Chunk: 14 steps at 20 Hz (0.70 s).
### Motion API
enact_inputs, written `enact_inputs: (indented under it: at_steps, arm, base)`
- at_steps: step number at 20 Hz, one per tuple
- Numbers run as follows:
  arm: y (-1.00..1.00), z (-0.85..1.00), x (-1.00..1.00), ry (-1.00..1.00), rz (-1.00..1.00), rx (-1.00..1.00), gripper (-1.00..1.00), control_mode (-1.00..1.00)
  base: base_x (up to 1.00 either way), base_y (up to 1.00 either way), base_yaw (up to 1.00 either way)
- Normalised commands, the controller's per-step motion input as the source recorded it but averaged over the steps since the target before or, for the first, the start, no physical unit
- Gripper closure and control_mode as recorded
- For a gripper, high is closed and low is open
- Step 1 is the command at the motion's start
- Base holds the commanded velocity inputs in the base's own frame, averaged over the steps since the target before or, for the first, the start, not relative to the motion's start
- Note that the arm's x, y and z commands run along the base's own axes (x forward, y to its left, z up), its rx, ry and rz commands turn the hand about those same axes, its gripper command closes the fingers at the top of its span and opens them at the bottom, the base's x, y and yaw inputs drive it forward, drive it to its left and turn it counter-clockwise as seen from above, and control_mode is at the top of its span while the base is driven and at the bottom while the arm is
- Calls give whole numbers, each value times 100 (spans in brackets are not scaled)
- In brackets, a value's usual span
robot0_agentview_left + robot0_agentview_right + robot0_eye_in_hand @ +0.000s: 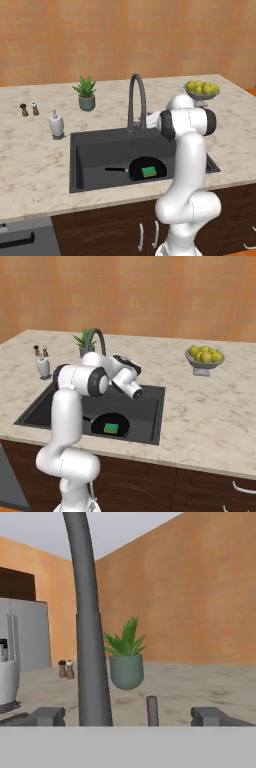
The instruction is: Pick the pan and sponge and place them into the sink. Then turn on the water.
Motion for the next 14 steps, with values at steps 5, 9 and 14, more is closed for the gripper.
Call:
enact_inputs:
  at_steps: [5,9,14]
  arm:
    - [0,-20,52,0,0,0,-100,-100]
    - [0,-18,53,0,0,0,-100,-100]
    - [0,-16,40,0,0,0,-100,-100]
  base:
    - [0,0,0]
    - [0,0,0]
    - [0,0,0]
